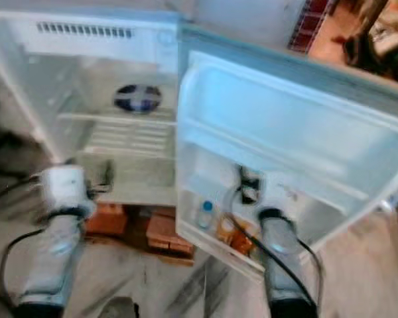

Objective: Restocking fridge

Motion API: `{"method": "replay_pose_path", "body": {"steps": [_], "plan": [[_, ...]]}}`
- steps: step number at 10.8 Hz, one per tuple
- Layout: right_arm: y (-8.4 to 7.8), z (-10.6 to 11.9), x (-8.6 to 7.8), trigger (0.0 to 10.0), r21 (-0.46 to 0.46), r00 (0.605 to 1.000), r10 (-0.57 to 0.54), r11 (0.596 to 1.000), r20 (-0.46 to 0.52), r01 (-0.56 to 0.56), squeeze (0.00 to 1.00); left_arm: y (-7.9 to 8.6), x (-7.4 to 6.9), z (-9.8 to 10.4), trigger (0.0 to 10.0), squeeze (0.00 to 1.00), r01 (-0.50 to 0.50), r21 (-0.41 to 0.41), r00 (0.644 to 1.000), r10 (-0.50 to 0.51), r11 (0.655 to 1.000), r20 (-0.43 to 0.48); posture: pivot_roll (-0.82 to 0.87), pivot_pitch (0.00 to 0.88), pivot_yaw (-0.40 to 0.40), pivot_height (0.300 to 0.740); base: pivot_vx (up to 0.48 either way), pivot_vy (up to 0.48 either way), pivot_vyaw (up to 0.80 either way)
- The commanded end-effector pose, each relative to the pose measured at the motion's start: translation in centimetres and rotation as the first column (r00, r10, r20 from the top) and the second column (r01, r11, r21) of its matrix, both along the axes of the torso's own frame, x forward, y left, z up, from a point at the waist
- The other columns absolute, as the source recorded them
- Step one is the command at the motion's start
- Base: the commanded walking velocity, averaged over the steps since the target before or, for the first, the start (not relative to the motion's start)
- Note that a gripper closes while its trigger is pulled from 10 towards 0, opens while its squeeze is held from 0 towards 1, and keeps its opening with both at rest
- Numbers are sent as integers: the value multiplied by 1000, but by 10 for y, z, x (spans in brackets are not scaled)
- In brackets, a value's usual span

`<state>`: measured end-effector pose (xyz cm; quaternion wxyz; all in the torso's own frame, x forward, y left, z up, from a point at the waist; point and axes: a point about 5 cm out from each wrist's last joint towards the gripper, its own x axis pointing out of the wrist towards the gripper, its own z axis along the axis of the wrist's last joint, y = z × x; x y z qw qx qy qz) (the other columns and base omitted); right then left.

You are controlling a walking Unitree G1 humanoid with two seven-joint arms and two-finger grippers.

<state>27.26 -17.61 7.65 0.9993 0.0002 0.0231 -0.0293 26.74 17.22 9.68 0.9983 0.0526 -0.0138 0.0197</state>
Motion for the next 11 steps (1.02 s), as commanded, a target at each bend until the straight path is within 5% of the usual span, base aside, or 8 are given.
{"method": "replay_pose_path", "body": {"steps": [1,11], "plan": [[10,5,5,10000,12,1000,25,1000,16,-25,0,15,-6,-7,10000,0,-47,18,998,48,999,-34,147,7,-67,740,-311,0,0],[13,4,10,10000,24,999,48,999,14,-48,0,11,-3,-9,10000,0,-26,18,999,27,1000,-39,144,16,-63,740,-282,0,0]]}}
